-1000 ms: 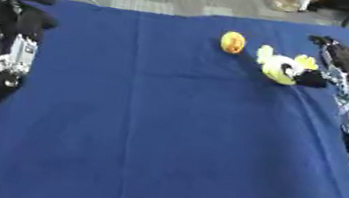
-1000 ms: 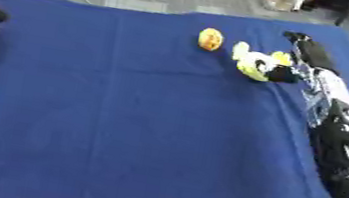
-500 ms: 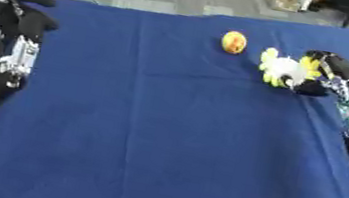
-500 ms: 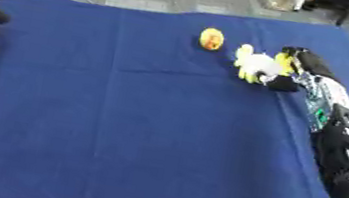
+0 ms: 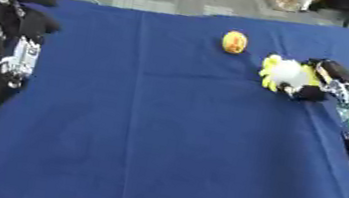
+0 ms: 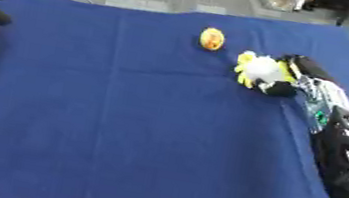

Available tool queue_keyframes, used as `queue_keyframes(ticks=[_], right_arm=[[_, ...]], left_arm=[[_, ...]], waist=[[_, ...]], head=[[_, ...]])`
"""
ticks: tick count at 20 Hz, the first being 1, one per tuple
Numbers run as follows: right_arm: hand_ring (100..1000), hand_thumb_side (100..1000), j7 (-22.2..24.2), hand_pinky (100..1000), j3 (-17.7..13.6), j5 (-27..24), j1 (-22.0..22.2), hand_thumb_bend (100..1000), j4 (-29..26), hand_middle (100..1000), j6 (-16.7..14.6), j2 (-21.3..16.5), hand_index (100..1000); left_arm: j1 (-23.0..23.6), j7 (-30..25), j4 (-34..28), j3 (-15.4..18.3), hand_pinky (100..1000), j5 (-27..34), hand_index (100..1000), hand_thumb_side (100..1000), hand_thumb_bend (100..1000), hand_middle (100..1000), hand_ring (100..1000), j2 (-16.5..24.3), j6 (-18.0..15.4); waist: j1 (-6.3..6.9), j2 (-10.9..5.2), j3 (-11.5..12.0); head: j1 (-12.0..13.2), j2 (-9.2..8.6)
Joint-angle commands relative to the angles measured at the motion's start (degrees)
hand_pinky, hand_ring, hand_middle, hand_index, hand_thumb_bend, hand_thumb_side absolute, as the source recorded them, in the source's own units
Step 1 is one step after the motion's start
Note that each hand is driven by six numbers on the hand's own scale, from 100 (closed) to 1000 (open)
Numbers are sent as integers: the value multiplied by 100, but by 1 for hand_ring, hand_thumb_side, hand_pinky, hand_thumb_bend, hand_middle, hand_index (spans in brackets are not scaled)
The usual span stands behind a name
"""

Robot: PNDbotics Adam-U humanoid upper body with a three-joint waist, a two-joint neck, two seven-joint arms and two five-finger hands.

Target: Pick up the objects with one hand, pass them to the other hand, and then place them into the box on the other side of the table.

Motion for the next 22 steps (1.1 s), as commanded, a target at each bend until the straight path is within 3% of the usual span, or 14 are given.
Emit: queue_keyframes(ticks=[1,6,9,13,17,22], right_arm=[[622,405,71,806,-4,-34,-60,326,-32,620,-18,-147,746],[502,271,104,766,0,-54,-42,235,-54,504,-31,-142,637],[353,100,-70,724,-12,-44,-39,100,-123,327,-32,-145,467],[227,100,-481,683,-13,-148,-12,100,-323,169,-88,-143,321],[192,100,-775,663,55,-518,80,100,-775,127,-237,-138,286],[186,100,-802,659,266,-953,252,100,-1782,117,-471,-72,280]], left_arm=[[-47,-18,-62,15,623,-32,886,687,100,683,574,28,-8],[-54,-19,-62,21,621,-31,886,686,100,683,581,23,-11],[-57,-16,-63,24,620,-26,886,685,100,683,584,21,-9],[-56,-20,-49,22,618,-30,886,686,100,682,585,15,-7],[-57,-19,-30,25,618,-40,885,686,100,682,585,13,-7],[-59,-55,0,22,618,-73,883,686,100,681,586,11,8]], waist=[[-4,-46,-4],[3,-51,-9],[5,-54,-13],[2,-57,-18],[-1,-62,-23],[-7,-71,-37]], head=[[20,-12],[34,-12],[38,-12],[50,-12],[62,-12],[95,-12]])
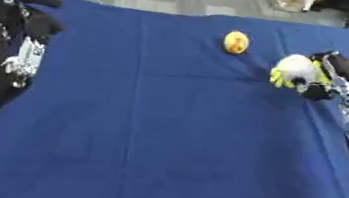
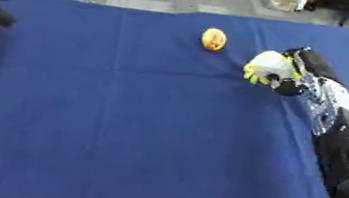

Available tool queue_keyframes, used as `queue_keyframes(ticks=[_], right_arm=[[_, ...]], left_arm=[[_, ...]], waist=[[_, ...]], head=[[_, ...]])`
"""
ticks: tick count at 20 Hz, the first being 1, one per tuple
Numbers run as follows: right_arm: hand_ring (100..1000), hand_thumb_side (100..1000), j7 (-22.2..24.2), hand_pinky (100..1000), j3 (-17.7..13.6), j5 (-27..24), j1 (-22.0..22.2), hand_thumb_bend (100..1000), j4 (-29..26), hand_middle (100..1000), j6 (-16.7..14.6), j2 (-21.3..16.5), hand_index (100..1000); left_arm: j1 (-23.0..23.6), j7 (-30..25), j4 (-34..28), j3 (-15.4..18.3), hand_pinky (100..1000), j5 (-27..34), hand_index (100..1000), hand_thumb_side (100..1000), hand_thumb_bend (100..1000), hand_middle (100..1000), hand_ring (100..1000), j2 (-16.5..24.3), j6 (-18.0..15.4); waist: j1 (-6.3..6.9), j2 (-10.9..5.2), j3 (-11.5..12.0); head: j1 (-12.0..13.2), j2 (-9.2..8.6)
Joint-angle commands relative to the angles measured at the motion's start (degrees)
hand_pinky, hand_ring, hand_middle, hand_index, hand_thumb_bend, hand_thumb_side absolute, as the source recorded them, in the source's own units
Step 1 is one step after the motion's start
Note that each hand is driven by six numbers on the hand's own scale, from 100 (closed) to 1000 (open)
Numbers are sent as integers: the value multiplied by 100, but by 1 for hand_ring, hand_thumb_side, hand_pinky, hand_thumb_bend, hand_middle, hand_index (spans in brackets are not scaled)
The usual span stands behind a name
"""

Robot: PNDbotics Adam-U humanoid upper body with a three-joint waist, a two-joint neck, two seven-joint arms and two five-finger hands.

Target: Pick up the objects with one hand, pass them to the other hand, and then place them into the box on the other side of the table.

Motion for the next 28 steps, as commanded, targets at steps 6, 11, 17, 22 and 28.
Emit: queue_keyframes(ticks=[6,11,17,22,28], right_arm=[[189,100,237,654,490,-713,254,100,-2024,111,-343,201,277],[194,100,604,645,855,-1209,609,100,-3125,104,-469,790,270],[200,100,1140,639,1234,-1714,1004,100,-4041,102,-532,1572,266],[200,100,1584,635,1570,-2062,1179,100,-4448,100,-597,1871,264],[199,100,1884,632,1765,-2303,1295,100,-4638,100,-608,2021,262]], left_arm=[[-64,-142,0,-3,619,-75,881,687,100,678,584,10,-17],[-87,-335,46,-43,623,-149,881,676,100,680,585,52,-11],[-120,-912,30,-124,631,-442,886,694,100,681,586,209,-8],[-127,-1445,56,-209,647,-814,901,698,100,701,602,283,-14],[-154,-1947,67,-330,676,-1361,914,671,274,730,633,309,-70]], waist=[[-10,-65,-25],[17,-45,-46],[75,-20,-91],[104,-4,-128],[131,8,-159]], head=[[71,-12],[166,-12],[347,-12],[447,-12],[466,-12]])
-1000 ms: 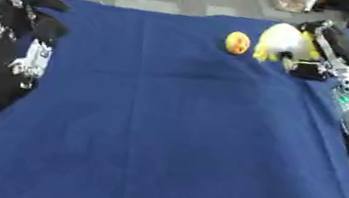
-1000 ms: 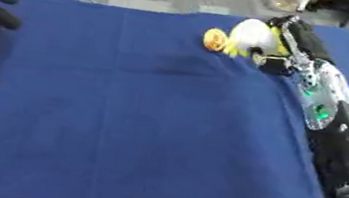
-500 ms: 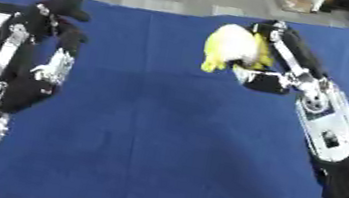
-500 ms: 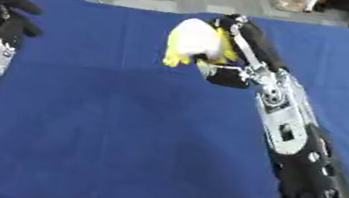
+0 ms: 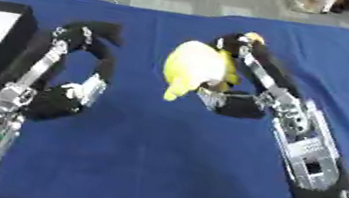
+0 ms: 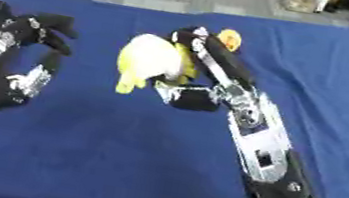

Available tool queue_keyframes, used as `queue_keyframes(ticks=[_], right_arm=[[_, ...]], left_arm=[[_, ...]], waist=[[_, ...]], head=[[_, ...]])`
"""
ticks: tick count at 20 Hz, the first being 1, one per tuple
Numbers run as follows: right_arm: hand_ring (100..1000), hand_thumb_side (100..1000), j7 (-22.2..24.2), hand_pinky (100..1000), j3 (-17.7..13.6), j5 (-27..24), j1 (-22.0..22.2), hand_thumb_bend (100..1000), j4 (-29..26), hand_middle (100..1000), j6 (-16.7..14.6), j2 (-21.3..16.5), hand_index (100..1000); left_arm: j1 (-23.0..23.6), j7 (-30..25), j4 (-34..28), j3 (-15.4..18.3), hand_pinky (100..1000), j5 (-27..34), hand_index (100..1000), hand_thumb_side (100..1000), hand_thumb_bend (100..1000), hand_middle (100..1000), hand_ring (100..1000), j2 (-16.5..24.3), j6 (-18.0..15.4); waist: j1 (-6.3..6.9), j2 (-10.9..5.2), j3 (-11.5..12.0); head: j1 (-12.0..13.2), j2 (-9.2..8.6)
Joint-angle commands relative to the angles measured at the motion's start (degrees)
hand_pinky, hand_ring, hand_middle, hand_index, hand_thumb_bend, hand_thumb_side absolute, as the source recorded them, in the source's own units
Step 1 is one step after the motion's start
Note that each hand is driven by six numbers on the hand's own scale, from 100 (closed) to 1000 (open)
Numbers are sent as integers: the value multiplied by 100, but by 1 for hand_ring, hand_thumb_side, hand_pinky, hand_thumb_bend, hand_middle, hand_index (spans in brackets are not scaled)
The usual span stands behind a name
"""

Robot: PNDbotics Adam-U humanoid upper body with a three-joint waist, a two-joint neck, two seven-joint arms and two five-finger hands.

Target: Pick up the objects with one hand, pass them to the other hand, and then place them into the box on the other side of the table.

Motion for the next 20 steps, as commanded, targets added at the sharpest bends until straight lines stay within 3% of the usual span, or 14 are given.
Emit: queue_keyframes(ticks=[1,7,20], right_arm=[[199,100,113,632,63,-118,-32,100,-188,100,-5,55,261],[197,100,258,622,174,-217,61,100,-239,100,-24,129,259],[195,100,505,620,360,-389,113,100,-343,100,-28,197,257]], left_arm=[[-84,-271,-49,-54,677,-297,915,717,239,732,635,127,-39],[-106,-570,16,-185,682,-578,924,770,282,741,639,66,-75],[-206,-549,211,-428,686,-751,938,823,317,763,656,-94,-37]], waist=[[11,-38,-16],[6,-27,-38],[-17,-19,-66]], head=[[18,-12],[-1,-12],[43,-12]])
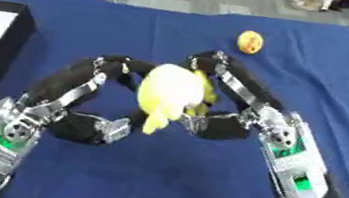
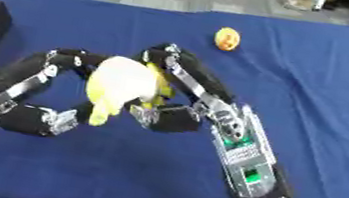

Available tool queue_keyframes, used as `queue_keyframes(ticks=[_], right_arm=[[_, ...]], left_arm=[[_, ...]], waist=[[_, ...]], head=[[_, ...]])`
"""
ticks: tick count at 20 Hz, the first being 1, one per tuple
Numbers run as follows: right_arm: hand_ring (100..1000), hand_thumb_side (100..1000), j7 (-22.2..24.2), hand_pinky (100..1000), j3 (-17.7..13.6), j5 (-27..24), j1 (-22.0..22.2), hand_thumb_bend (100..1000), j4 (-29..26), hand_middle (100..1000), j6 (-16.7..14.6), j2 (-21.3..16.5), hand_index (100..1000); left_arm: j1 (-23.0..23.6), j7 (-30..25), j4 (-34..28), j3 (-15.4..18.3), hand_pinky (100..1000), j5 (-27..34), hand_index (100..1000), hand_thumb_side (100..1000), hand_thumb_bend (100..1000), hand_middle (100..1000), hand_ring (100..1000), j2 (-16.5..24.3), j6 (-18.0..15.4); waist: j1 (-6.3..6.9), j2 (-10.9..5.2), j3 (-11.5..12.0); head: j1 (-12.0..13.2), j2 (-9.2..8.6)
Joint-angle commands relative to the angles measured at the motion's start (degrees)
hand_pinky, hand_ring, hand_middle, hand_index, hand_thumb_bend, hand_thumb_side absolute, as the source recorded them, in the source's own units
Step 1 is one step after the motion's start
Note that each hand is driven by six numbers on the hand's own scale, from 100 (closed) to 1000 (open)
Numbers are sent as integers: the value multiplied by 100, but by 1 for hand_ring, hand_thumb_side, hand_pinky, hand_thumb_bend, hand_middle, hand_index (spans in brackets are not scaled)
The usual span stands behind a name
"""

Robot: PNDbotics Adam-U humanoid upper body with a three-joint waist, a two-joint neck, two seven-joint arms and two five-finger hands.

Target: Pick up the objects with one hand, pass them to the other hand, and then place them into the box on the other side of the table.

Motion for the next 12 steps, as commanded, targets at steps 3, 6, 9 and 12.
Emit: queue_keyframes(ticks=[3,6,9,12], right_arm=[[194,100,126,620,97,-85,-74,100,-207,100,-27,40,257],[194,100,189,621,133,-106,-87,100,-227,100,-37,37,257],[193,100,233,621,149,-109,-95,100,-220,100,-37,34,256],[192,100,234,618,145,-101,-92,100,-185,100,-21,36,255]], left_arm=[[-125,173,-4,-49,686,-163,939,804,327,768,662,-55,91],[-147,339,21,-108,686,-259,942,804,329,772,669,-93,155],[-161,377,36,-181,686,-209,946,810,330,773,669,-113,101],[-156,351,50,-219,686,-9,949,810,335,775,669,-115,-59]], waist=[[-13,-36,-5],[-18,-36,-9],[-21,-35,-14],[-26,-32,-17]], head=[[25,-12],[35,-12],[41,-12],[40,-12]])
